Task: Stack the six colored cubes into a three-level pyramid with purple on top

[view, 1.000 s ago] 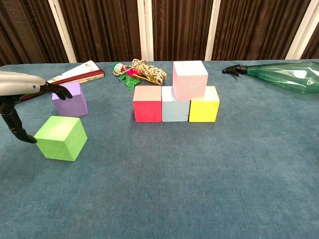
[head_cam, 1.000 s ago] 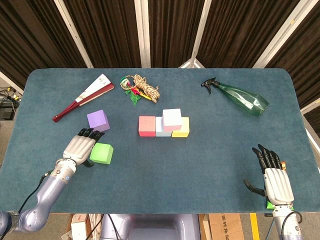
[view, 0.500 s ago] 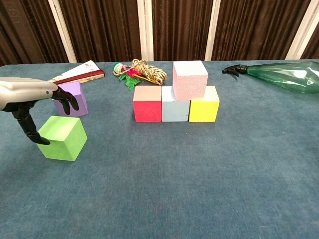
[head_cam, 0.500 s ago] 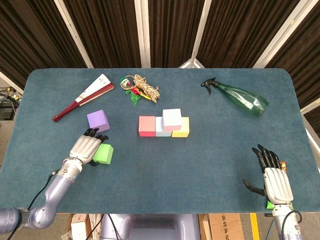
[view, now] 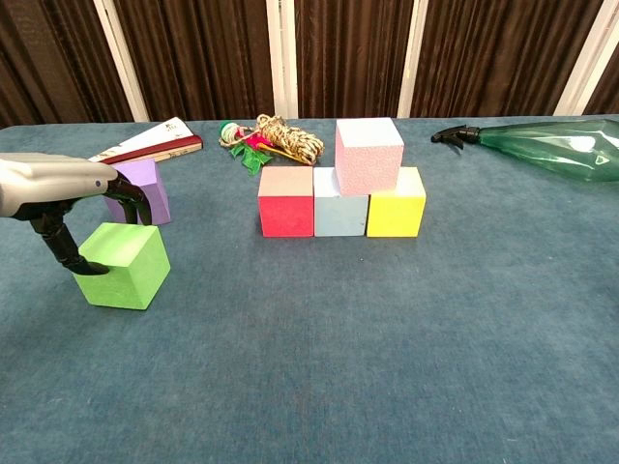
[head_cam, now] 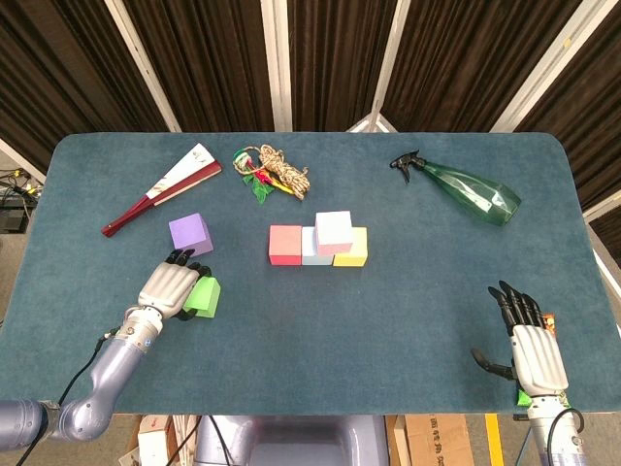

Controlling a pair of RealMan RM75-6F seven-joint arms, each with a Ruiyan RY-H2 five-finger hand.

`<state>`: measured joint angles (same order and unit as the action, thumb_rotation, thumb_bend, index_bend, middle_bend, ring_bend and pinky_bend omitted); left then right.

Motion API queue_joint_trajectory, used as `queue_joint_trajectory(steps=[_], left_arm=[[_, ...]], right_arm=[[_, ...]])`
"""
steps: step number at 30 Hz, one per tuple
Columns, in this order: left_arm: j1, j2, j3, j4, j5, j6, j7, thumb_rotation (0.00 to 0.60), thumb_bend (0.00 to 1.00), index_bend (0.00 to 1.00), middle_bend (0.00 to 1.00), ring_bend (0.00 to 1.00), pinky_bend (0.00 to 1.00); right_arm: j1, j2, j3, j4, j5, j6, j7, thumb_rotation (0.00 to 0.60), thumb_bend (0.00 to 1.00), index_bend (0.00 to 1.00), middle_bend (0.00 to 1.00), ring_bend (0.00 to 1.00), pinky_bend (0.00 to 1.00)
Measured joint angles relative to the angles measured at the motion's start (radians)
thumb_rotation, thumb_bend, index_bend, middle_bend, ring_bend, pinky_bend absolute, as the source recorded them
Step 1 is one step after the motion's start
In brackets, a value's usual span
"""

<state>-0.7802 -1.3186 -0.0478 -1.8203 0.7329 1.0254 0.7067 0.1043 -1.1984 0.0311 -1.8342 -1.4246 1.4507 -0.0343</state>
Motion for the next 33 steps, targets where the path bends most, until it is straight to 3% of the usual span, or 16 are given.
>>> queue_joint_trajectory(steps=[16, 33], left_arm=[[-0.032, 0.007, 0.025, -0.002, -0.029, 0.003, 0.037, 0.6, 0.21, 0.23, 0.23, 0.0, 0.0], [-0.05, -0.002, 0.032, 0.012, -0.041, 0.013, 0.042, 0.6, 0.23, 0.25, 0.28, 0.0, 0.0]], right_arm=[[-0.004, -0.002, 0.013, -0.011, 0.016, -0.015, 0.002, 0.6, 0.25, 0.11, 0.05, 0.05, 0.0], [-0.008, -0.001, 0.023, -0.025, 0.033, -0.027, -0.002, 0.6, 0.25, 0.11, 0.05, 0.05, 0.0]])
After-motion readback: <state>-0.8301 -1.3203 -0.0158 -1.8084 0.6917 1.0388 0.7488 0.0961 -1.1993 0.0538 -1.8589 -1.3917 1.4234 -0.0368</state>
